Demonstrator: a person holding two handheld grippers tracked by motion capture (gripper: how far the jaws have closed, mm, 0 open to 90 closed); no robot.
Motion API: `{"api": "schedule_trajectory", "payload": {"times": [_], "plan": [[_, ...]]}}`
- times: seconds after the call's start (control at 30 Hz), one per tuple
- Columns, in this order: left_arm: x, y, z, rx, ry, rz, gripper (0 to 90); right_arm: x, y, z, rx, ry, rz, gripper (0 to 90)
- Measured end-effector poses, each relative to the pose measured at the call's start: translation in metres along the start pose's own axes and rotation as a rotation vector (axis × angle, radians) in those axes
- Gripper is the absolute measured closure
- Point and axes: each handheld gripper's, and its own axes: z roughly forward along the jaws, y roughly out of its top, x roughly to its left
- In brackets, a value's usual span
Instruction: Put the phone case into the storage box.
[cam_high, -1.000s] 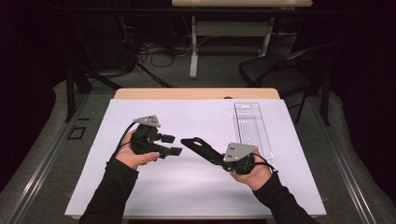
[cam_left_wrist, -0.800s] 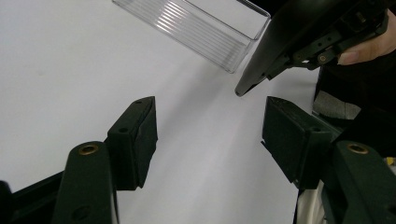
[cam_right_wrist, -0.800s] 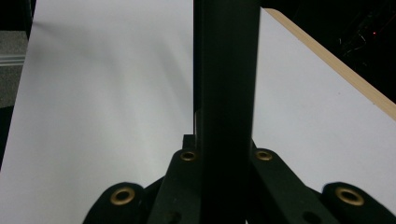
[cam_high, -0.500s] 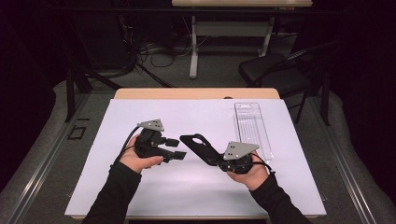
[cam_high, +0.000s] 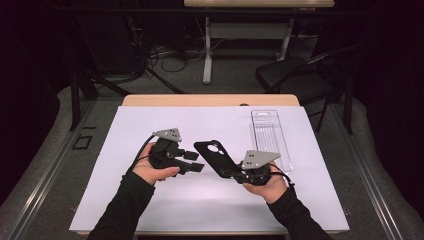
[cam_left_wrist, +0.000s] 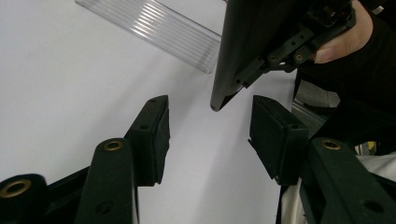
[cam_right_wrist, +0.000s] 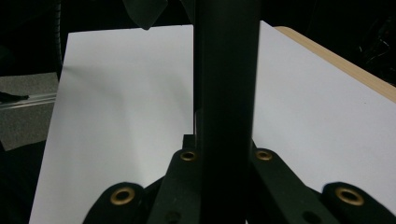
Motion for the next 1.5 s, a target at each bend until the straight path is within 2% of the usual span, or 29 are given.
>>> {"api": "schedule_trajectory", "payload": {"times": [0.07,0.13,0.3,0.43,0.53,0.67,0.8,1.07,1.27,1.5], "plan": [[-0.001,0.002,0.001,-0.008,0.004,0.011,48.2,0.000,0.000,0.000,-0.003,0.002,0.001,88.6],[-0.001,0.003,0.002,-0.020,-0.016,0.019,50.0,0.000,-0.001,0.001,-0.006,0.008,0.004,88.7],[-0.005,0.010,0.005,-0.011,0.001,0.051,49.6,0.001,-0.001,0.001,-0.016,0.014,0.005,88.6],[-0.005,0.014,0.006,-0.036,-0.015,0.071,49.6,0.001,-0.001,0.002,-0.025,0.020,0.011,88.6],[-0.005,0.015,0.008,-0.046,-0.006,0.085,49.4,0.000,-0.002,0.001,-0.030,0.021,0.013,88.6],[-0.004,0.017,0.007,-0.083,-0.020,0.075,52.1,0.000,-0.003,0.001,-0.043,0.025,0.023,88.6],[-0.003,0.018,0.007,-0.097,-0.046,0.068,54.7,-0.001,-0.006,0.002,-0.045,0.029,0.033,88.6],[-0.004,0.022,0.010,-0.101,-0.076,0.064,57.6,-0.001,-0.007,0.003,-0.055,0.039,0.038,88.6],[-0.005,0.024,0.010,-0.121,-0.087,0.072,60.8,0.000,-0.008,0.004,-0.067,0.047,0.043,88.6],[-0.005,0.024,0.011,-0.119,-0.100,0.082,66.0,0.000,-0.009,0.004,-0.073,0.052,0.052,88.6]]}}
